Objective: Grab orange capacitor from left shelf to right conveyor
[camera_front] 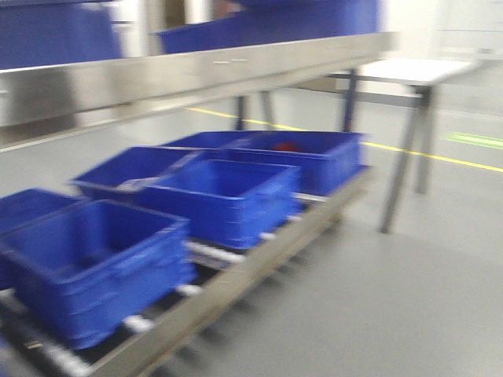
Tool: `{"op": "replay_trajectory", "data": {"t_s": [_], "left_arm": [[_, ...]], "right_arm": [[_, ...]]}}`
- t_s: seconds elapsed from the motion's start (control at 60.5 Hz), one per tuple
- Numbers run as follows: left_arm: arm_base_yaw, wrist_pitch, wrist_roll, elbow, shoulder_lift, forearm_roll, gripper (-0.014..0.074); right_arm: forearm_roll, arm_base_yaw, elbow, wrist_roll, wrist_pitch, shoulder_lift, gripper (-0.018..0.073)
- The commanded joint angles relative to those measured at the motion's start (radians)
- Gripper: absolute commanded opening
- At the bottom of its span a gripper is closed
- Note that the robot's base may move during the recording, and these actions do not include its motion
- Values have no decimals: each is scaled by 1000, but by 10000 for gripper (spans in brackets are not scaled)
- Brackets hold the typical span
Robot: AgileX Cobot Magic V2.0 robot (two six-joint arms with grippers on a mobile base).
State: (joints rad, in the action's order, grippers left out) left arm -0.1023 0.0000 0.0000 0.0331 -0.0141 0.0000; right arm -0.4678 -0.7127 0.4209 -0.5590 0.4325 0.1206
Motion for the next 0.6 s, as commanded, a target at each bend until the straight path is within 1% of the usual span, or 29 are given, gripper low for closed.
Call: {"op": "replay_trajectory", "data": {"t_s": [0.0,0.579], "left_arm": [[-7,-90,0,-8,10,-5,-105],[-7,-90,0,-8,10,-5,-105]], "right_arm": [[-21,1,27,9,-85,14,52],[-21,2,27,9,-85,14,52]]}}
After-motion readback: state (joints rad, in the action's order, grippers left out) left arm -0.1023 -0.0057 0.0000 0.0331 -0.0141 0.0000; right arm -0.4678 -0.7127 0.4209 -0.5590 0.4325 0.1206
